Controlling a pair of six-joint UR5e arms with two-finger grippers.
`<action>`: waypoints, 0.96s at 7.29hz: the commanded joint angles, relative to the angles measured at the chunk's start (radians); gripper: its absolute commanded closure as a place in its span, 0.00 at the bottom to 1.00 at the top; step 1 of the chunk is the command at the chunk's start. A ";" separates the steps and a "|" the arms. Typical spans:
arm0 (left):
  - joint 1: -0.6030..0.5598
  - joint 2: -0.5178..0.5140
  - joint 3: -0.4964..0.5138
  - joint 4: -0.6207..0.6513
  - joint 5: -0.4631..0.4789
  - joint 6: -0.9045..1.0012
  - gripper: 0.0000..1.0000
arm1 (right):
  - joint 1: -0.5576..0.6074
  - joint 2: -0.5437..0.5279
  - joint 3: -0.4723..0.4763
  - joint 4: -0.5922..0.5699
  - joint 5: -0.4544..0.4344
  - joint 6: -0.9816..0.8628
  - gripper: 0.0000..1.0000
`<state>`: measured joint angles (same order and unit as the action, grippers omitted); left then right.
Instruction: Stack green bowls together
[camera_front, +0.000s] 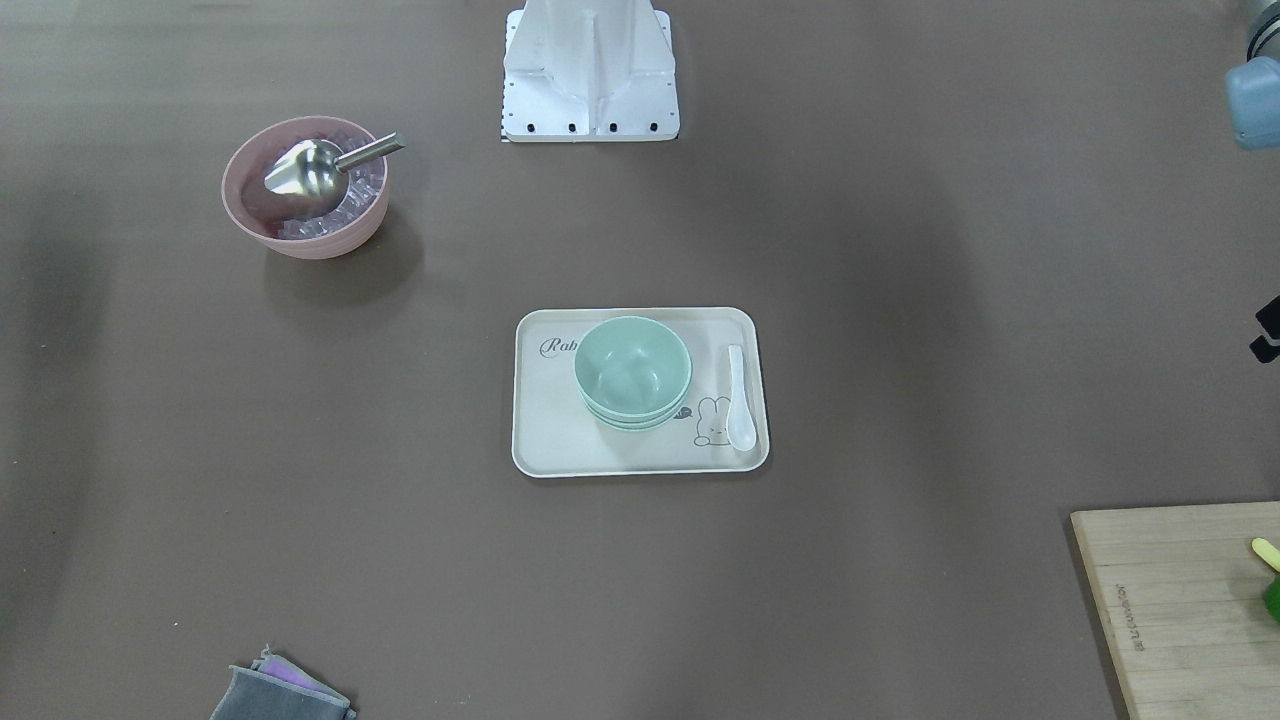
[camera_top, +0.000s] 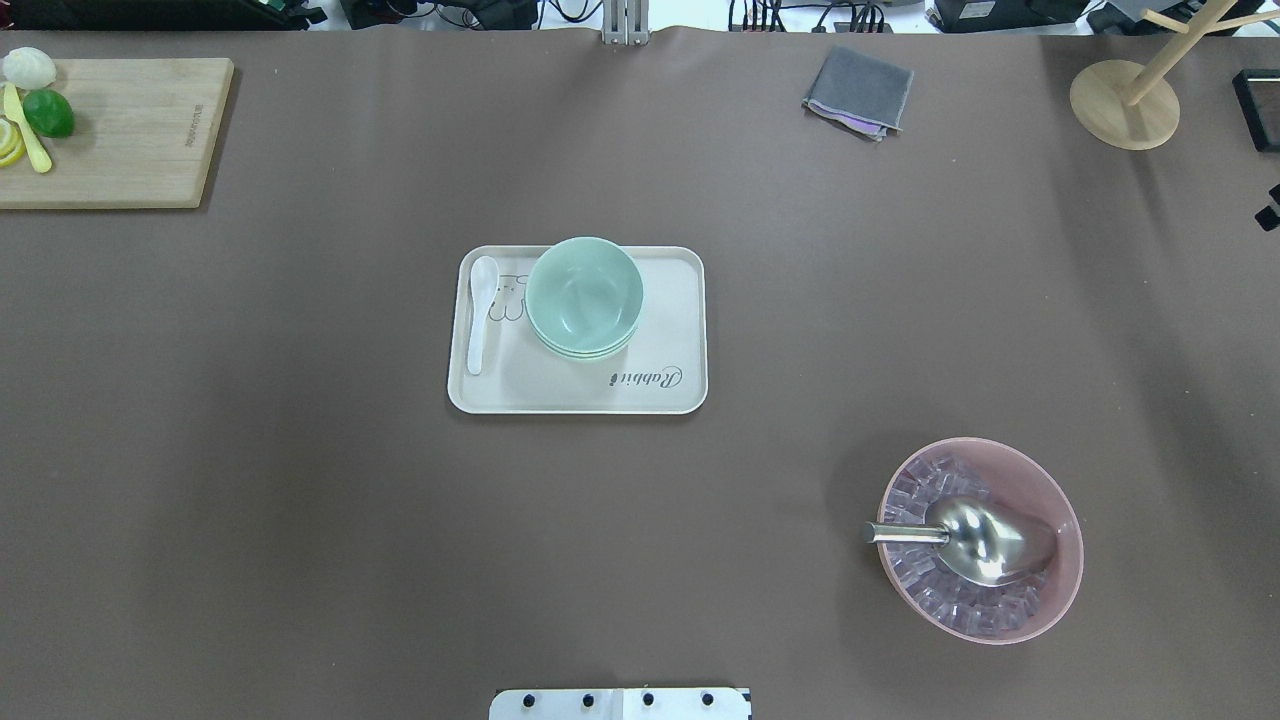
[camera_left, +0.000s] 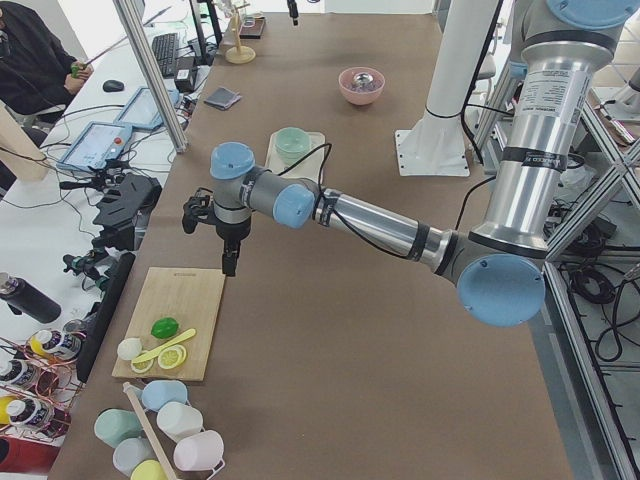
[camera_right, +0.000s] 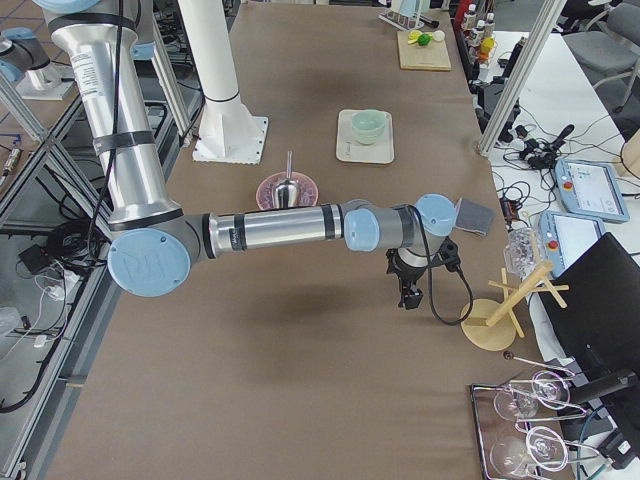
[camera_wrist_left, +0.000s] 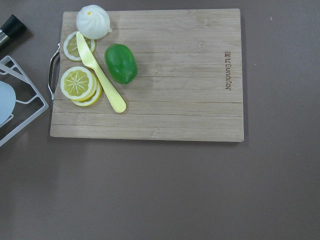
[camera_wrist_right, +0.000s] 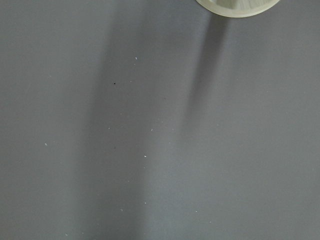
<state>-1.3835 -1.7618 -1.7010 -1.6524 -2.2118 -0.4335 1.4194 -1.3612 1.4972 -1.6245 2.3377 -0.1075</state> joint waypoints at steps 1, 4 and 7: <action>-0.005 0.042 -0.006 -0.015 0.000 -0.001 0.02 | 0.012 -0.012 0.003 0.000 -0.040 -0.004 0.00; -0.032 0.125 -0.002 -0.018 -0.002 0.001 0.02 | 0.059 -0.060 0.047 -0.008 -0.064 -0.011 0.00; -0.087 0.182 0.004 -0.007 -0.032 0.018 0.02 | 0.090 -0.199 0.153 -0.029 -0.064 0.003 0.00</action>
<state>-1.4386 -1.6007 -1.7002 -1.6686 -2.2220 -0.4289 1.5010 -1.5054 1.6056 -1.6394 2.2739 -0.1151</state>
